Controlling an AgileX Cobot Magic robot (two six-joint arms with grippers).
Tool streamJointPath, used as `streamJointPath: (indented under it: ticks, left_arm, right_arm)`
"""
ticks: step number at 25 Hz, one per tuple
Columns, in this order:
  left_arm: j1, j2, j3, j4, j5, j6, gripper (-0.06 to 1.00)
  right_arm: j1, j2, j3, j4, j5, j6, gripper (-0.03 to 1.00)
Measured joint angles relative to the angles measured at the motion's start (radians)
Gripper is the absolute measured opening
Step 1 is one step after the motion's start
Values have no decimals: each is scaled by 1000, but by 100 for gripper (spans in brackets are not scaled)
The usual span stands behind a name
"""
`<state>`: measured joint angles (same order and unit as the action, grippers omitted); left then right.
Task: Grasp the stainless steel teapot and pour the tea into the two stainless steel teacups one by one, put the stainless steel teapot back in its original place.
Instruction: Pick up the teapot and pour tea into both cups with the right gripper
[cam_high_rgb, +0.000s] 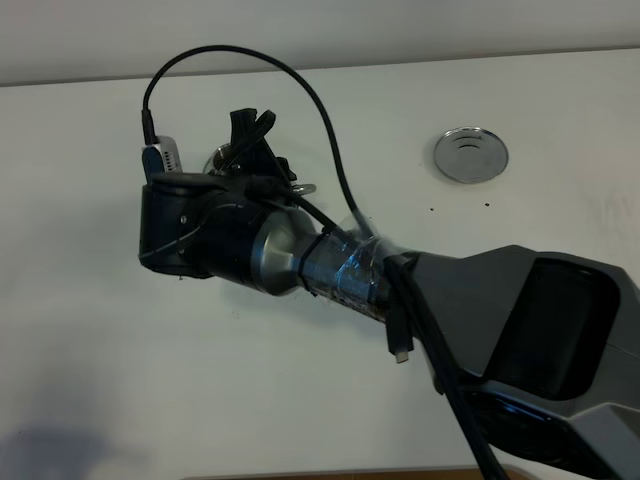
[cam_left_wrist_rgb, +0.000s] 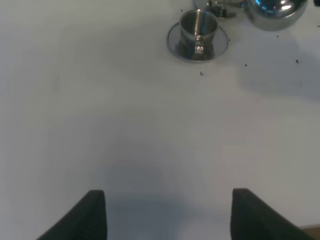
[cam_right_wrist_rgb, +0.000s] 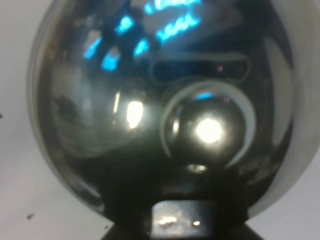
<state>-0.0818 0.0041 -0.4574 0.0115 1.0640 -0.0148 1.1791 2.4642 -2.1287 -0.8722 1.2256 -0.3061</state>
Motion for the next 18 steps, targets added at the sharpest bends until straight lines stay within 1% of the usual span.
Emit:
streamJointPath:
  ticks: [6, 9, 18]
  left_arm:
    - [0, 0, 0, 0, 0, 0, 59]
    - [0, 0, 0, 0, 0, 0, 59]
    - [0, 0, 0, 0, 0, 0, 59]
  right_arm:
    - [2, 30, 0, -29, -3, 9, 19]
    - [9, 30, 0, -72, -4, 9, 19]
    - [20, 48, 0, -149, -4, -18, 19]
